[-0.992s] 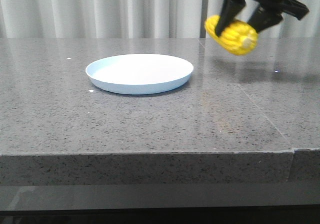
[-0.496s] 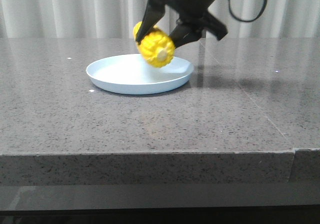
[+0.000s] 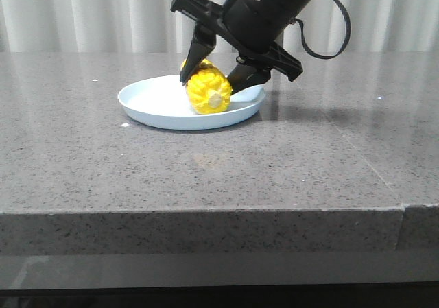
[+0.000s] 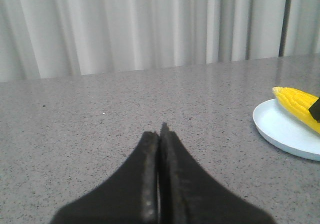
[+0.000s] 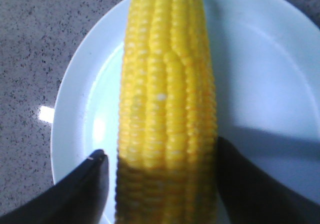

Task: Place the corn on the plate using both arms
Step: 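Lower the corn onto the plate and open the right gripper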

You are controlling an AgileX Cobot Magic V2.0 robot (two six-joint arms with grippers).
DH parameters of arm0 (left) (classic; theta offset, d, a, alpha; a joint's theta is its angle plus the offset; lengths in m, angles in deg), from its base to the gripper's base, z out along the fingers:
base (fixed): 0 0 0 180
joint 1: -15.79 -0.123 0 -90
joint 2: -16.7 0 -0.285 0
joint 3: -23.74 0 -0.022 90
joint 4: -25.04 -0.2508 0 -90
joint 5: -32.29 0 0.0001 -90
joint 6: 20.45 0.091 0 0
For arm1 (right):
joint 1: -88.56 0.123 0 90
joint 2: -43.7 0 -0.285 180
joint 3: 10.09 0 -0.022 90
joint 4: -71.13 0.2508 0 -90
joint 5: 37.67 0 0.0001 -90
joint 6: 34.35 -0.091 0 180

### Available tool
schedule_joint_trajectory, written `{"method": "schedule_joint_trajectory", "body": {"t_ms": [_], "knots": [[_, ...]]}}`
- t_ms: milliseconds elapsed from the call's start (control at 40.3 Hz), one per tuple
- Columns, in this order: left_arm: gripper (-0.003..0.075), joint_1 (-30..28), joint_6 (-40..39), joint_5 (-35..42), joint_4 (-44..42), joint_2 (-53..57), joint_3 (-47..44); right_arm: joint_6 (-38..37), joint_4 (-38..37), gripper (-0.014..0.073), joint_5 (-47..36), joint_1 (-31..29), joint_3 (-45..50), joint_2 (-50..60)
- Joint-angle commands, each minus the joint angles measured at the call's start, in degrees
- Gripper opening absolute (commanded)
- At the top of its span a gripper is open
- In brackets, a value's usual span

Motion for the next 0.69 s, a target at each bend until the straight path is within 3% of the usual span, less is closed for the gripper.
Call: {"method": "schedule_joint_trajectory", "body": {"t_ms": [0,99,446,545,669], "knots": [[-0.0020,0.05,-0.19,4.47,-0.21,-0.66,1.43,0.63,1.26,0.0600,-2.82,-0.18,-1.96,3.21],[-0.0020,0.05,-0.19,4.47,-0.21,-0.66,1.43,0.63,1.21,0.0637,-2.54,-0.78,-1.96,4.28],[-0.0020,0.05,-0.19,4.47,-0.21,-0.66,1.43,0.68,-5.39,0.0624,-0.42,-6.63,-1.96,16.79],[-0.0020,0.05,-0.19,4.47,-0.21,-0.66,1.43,0.68,-10.55,0.0513,2.63,-7.89,-1.96,19.83],[-0.0020,0.05,-0.19,4.47,-0.21,-0.66,1.43,0.68,-15.65,0.0272,4.65,-8.61,-1.96,22.48]]}}
